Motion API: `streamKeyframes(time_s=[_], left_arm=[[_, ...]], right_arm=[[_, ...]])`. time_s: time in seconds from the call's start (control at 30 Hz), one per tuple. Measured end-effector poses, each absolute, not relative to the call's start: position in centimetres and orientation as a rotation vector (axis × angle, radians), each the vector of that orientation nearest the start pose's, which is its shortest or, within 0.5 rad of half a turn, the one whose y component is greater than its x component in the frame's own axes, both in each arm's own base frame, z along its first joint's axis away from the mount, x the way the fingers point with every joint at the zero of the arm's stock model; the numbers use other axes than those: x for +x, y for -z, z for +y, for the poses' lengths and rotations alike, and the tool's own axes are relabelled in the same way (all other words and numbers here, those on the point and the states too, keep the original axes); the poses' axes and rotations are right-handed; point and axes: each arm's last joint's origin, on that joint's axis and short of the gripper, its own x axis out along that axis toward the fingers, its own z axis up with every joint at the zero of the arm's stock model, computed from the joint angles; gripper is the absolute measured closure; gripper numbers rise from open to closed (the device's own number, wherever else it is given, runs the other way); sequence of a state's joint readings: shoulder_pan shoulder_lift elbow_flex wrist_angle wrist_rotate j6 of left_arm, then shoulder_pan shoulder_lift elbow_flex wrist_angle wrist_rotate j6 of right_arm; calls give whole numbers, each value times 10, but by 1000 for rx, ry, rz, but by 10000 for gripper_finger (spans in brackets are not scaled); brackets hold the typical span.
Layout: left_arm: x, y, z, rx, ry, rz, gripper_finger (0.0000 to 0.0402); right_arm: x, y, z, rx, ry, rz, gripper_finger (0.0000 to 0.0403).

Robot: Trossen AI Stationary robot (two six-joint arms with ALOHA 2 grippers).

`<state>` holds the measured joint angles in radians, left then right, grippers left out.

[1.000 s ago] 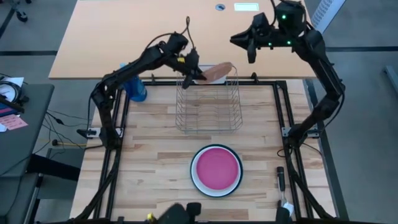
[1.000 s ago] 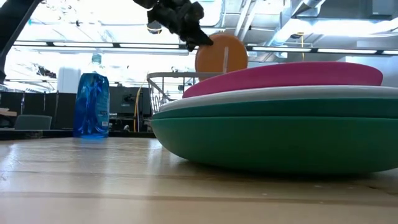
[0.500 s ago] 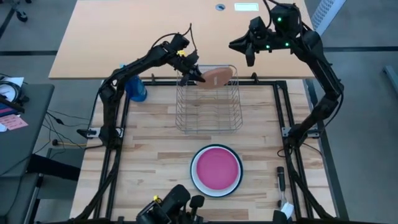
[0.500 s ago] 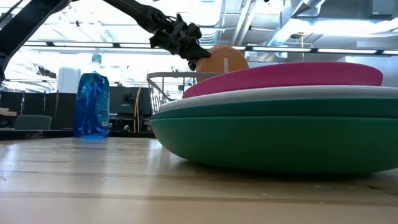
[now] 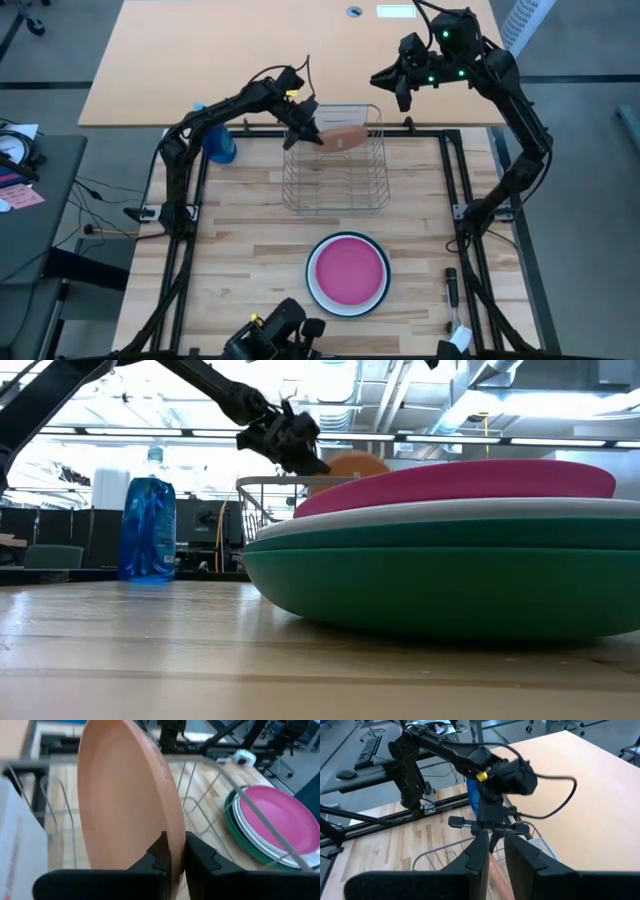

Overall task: Sort dishes
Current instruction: Put the brown plate in the dish rack

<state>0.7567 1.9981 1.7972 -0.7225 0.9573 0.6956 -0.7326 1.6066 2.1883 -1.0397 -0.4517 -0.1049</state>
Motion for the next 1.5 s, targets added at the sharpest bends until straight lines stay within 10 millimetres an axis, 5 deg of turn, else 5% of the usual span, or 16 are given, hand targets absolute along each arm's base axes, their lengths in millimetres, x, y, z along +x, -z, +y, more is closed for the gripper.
streamKeyframes(time_s=[0.53,0.97,1.2,1.5], left_arm=[[327,-259,283,34,357,515,379],[316,-244,294,-80,388,412,379],[324,-213,306,-143,420,393,379],[331,-213,305,-180,384,409,370]], right_arm=[[219,-507,-180,189,233,424,337],[219,-506,-179,195,232,433,337],[219,-506,-179,199,228,435,337],[218,-504,-177,215,197,452,337]])
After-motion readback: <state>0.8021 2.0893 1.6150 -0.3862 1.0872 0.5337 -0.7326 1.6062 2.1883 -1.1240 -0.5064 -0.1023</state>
